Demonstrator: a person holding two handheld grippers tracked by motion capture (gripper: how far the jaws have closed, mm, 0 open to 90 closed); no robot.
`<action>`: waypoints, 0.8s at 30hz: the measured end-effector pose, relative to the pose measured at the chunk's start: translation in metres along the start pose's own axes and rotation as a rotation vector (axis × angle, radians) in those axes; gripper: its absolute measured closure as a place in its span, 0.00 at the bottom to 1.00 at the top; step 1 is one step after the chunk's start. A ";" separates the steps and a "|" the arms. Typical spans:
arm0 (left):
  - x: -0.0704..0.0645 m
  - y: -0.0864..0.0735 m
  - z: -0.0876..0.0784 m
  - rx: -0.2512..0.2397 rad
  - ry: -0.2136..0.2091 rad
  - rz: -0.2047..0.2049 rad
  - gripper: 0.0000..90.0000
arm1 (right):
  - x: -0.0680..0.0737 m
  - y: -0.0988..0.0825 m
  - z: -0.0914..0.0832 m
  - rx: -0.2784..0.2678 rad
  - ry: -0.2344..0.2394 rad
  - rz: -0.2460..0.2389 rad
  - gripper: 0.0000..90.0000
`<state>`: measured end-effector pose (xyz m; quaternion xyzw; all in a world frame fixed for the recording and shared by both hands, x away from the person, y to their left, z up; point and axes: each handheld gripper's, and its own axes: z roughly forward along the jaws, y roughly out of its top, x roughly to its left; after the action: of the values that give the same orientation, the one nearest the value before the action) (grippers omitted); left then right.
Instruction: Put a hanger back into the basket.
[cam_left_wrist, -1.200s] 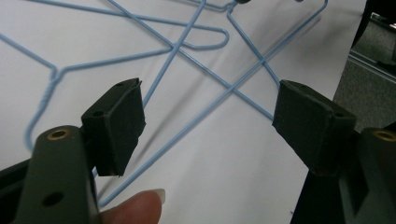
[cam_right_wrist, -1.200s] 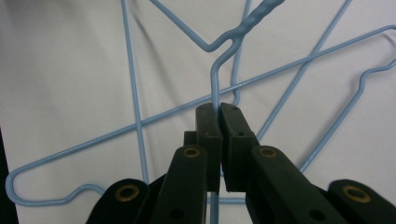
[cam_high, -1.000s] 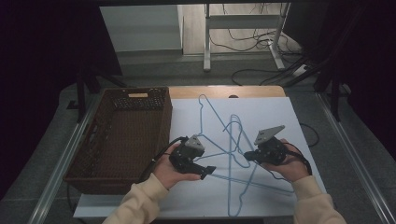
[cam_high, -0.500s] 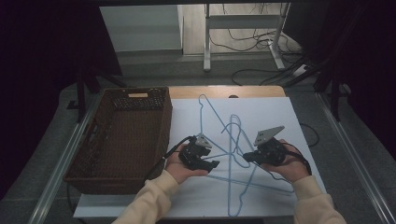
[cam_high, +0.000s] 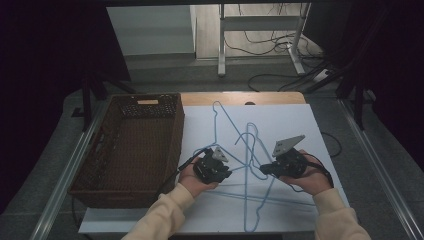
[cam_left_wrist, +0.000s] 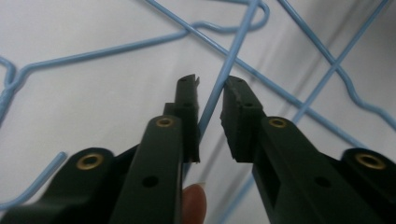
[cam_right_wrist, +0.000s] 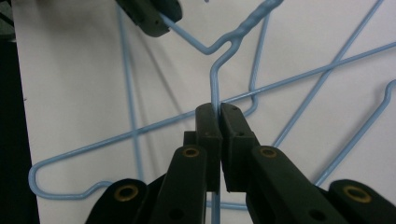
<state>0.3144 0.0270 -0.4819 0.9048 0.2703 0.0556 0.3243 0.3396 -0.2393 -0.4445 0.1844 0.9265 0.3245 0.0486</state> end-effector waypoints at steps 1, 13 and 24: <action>-0.001 0.000 0.000 0.007 -0.008 0.012 0.90 | 0.000 0.000 0.000 -0.005 0.000 0.003 0.96; -0.012 -0.001 -0.027 -0.003 -0.101 0.036 0.97 | -0.003 -0.003 0.002 -0.043 0.016 0.041 0.89; -0.010 -0.005 -0.068 -0.114 -0.160 -0.019 0.97 | -0.020 -0.020 -0.037 -0.301 0.007 0.204 0.53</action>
<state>0.2844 0.0631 -0.4308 0.8839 0.2485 -0.0049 0.3962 0.3440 -0.2825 -0.4286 0.2668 0.8440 0.4635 0.0395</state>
